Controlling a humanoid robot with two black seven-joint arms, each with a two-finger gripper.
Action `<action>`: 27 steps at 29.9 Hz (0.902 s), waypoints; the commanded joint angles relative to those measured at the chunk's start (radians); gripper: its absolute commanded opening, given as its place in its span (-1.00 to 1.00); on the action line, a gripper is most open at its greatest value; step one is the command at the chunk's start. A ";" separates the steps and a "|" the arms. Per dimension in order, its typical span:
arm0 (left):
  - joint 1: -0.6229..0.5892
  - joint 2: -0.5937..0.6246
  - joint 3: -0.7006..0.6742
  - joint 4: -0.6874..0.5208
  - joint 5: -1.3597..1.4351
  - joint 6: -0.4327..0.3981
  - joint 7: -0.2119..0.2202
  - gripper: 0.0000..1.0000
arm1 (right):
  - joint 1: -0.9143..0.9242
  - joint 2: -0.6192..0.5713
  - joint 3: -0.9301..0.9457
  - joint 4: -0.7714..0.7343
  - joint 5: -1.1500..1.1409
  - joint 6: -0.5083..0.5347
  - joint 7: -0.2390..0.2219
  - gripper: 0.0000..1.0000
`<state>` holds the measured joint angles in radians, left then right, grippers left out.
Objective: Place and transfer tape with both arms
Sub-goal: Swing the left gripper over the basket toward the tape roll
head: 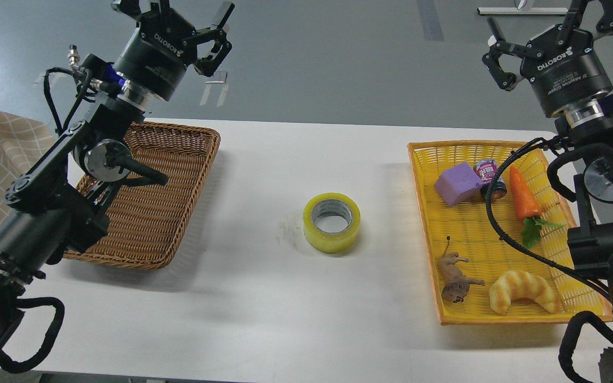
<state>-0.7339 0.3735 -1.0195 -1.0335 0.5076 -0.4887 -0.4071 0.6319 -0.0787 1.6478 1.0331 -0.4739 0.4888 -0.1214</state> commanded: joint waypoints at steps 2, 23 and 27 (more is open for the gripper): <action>-0.045 0.031 0.027 -0.003 0.156 0.000 0.002 0.96 | -0.003 0.002 0.000 0.002 0.000 0.000 0.000 0.99; -0.099 0.148 0.145 -0.119 0.724 0.056 0.004 0.96 | -0.017 0.000 0.014 -0.001 0.000 0.000 0.002 0.99; -0.101 0.150 0.154 -0.119 0.717 0.047 0.001 0.96 | -0.017 -0.001 0.017 -0.001 0.000 0.000 0.000 0.99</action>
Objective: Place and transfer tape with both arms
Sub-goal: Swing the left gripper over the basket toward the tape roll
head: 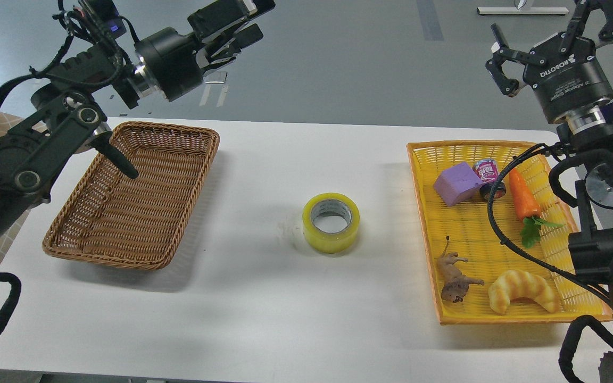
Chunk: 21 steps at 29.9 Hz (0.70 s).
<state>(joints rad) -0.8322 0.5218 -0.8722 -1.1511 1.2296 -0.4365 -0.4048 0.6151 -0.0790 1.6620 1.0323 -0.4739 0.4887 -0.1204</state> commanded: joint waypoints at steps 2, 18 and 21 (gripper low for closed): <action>-0.001 0.000 0.009 -0.001 -0.004 -0.005 -0.002 0.96 | 0.000 -0.002 0.002 0.000 0.000 0.000 -0.001 0.99; -0.008 -0.003 0.169 0.001 0.037 0.005 0.107 0.96 | -0.041 -0.001 0.013 -0.012 0.000 0.000 -0.001 0.99; -0.024 -0.005 0.202 -0.001 0.114 0.007 0.109 0.96 | -0.064 -0.001 0.013 -0.017 0.000 0.000 -0.001 0.99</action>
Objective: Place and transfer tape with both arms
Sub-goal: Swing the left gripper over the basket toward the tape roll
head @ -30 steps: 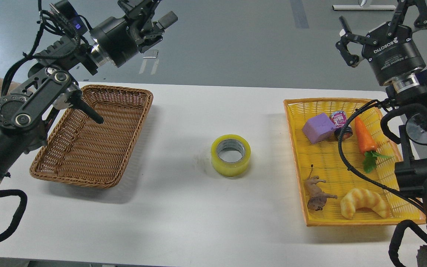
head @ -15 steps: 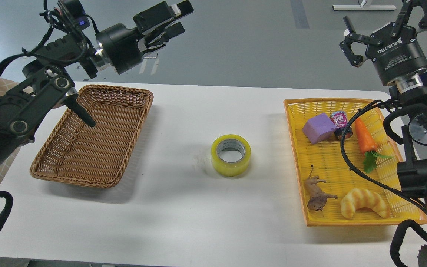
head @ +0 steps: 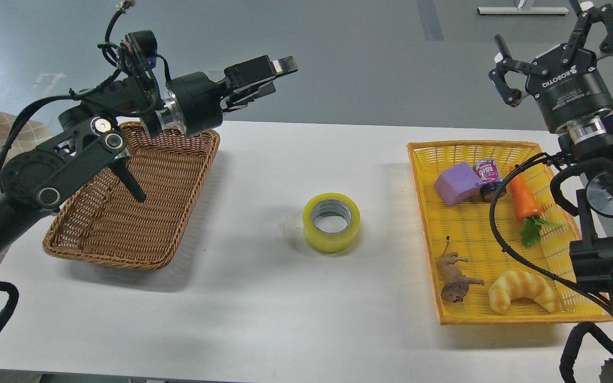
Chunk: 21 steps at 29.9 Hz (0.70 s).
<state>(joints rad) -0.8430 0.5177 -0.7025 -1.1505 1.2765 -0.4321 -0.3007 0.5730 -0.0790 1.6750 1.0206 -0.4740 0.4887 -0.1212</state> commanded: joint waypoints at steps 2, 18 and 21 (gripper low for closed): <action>-0.019 -0.002 0.063 -0.002 0.146 0.003 0.005 0.96 | -0.036 -0.001 0.000 -0.022 0.000 0.000 0.000 0.99; -0.031 -0.039 0.098 -0.037 0.728 0.009 0.101 0.96 | -0.082 -0.001 0.002 -0.047 0.000 0.000 0.000 0.99; -0.031 -0.059 0.120 -0.060 0.788 0.009 0.101 0.95 | -0.085 -0.001 0.002 -0.050 0.000 0.000 0.000 0.99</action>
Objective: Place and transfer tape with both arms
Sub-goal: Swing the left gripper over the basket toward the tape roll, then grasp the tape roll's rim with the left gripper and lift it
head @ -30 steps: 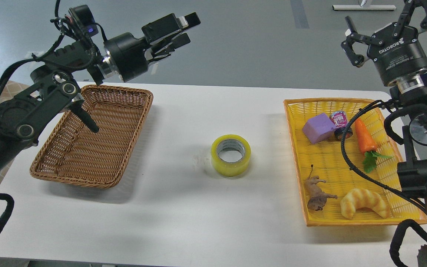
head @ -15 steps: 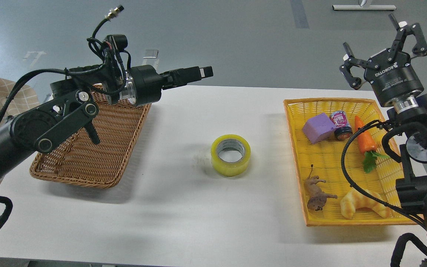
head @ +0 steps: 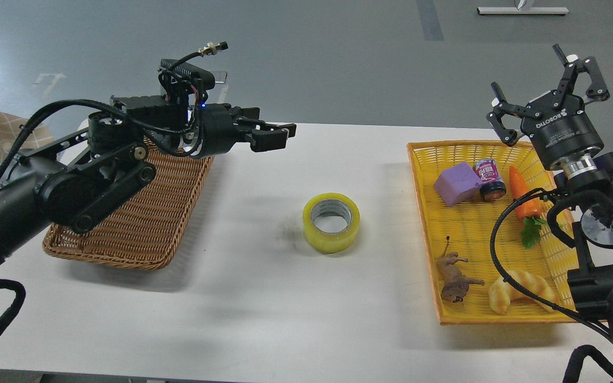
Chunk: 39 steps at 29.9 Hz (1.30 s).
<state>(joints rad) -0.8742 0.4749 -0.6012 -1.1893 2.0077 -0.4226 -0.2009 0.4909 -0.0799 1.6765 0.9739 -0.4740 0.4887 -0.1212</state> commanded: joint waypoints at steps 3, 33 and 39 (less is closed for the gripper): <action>0.000 -0.032 0.055 -0.046 0.080 -0.004 0.008 0.96 | -0.003 0.000 0.000 -0.024 0.000 0.000 0.002 0.99; -0.112 -0.305 0.261 0.169 0.053 -0.066 0.172 0.95 | -0.005 0.000 -0.001 -0.026 0.000 0.000 0.002 0.99; -0.106 -0.332 0.319 0.180 0.042 -0.066 0.175 0.95 | -0.006 0.000 0.000 -0.027 0.000 0.000 0.002 0.99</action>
<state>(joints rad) -0.9851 0.1480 -0.3147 -1.0159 2.0531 -0.4887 -0.0293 0.4849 -0.0799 1.6763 0.9478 -0.4740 0.4887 -0.1196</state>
